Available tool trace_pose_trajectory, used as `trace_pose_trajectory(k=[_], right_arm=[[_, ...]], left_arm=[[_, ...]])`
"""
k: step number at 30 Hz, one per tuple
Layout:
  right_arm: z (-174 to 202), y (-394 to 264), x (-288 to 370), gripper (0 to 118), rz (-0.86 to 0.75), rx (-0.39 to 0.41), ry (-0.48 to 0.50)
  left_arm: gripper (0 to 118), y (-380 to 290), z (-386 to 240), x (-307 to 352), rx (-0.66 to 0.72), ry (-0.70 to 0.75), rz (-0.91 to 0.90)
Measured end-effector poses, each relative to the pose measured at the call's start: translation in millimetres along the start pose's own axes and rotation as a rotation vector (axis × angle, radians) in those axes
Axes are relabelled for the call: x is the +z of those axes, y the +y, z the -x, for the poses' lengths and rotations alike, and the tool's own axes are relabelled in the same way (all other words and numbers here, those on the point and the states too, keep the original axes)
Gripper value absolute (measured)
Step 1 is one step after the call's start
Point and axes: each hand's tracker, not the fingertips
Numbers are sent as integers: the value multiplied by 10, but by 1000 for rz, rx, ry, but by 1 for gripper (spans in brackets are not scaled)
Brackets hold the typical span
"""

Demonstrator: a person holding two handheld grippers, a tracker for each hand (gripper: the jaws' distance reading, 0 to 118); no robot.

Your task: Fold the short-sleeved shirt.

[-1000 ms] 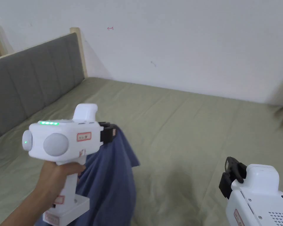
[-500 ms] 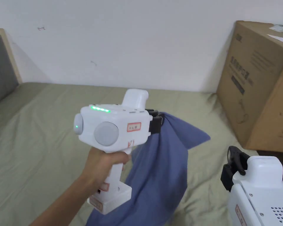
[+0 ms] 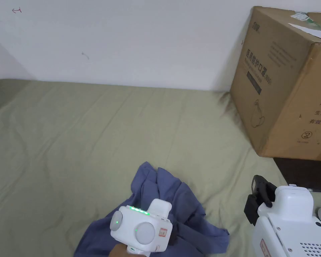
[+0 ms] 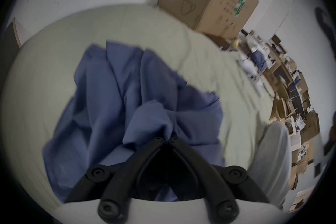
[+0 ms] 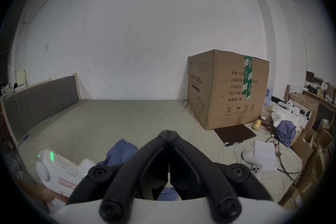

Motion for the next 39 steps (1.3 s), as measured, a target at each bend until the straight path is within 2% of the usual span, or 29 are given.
trace_pose_trajectory(k=[3, 5, 6, 7, 8, 9, 12, 13, 18, 23, 27, 30, 31, 32, 33, 34, 36, 38, 39], right_arm=[[6, -15, 0, 0, 11, -8, 2], [8, -19, 9, 0, 11, -6, 2], [9, -15, 14, 0, 11, -4, 0], [8, -11, 18, 0, 10, -4, 0], [6, -4, 26, 0, 9, -4, 0], [6, 9, 31, 0, 8, -5, -2], [17, 70, 56, 0, -6, -12, -9], [24, 98, 64, 0, -14, -16, -13], [54, 262, 91, 0, -57, -28, -20], [107, 409, 98, 0, -102, -38, -26], [159, 467, 74, 0, -119, -35, -30], [215, 485, 67, 0, -127, -28, -30], [232, 486, 68, 0, -130, -23, -30], [254, 483, 69, 0, -133, -19, -31], [271, 480, 71, 0, -135, -16, -30], [286, 477, 71, 0, -136, -13, -30], [306, 466, 70, 0, -134, -12, -26], [315, 456, 68, 0, -130, -16, -21], [317, 452, 67, 0, -127, -17, -20]], left_arm=[[0, -81, 32, -202, 16, 83, 43], [7, -74, 24, -151, 30, 76, 8], [20, -54, 15, -82, 58, 70, -6], [52, -35, -3, -3, 75, 48, -20], [78, 0, -6, 82, 85, 35, -37], [78, 41, -16, 174, 90, 16, -52], [112, 154, -44, 600, 117, -5, -144], [113, 190, -34, 778, 124, -14, -178], [113, 321, 100, 1661, 109, 49, -498], [113, 214, 362, 2304, 109, 234, -786], [112, 82, 569, 2526, 73, 406, -919], [108, -19, 694, 2570, 39, 492, -943], [95, -39, 728, 2559, 27, 513, -951], [77, -68, 749, 2556, 16, 507, -950], [45, -94, 759, 2556, 5, 512, -951], [0, -98, 754, 2558, -9, 519, -941], [0, -101, 756, 2510, -9, 592, -902], [0, -110, 791, 2481, -9, 495, -870], [0, -101, 758, 2483, 1, 513, -873]])
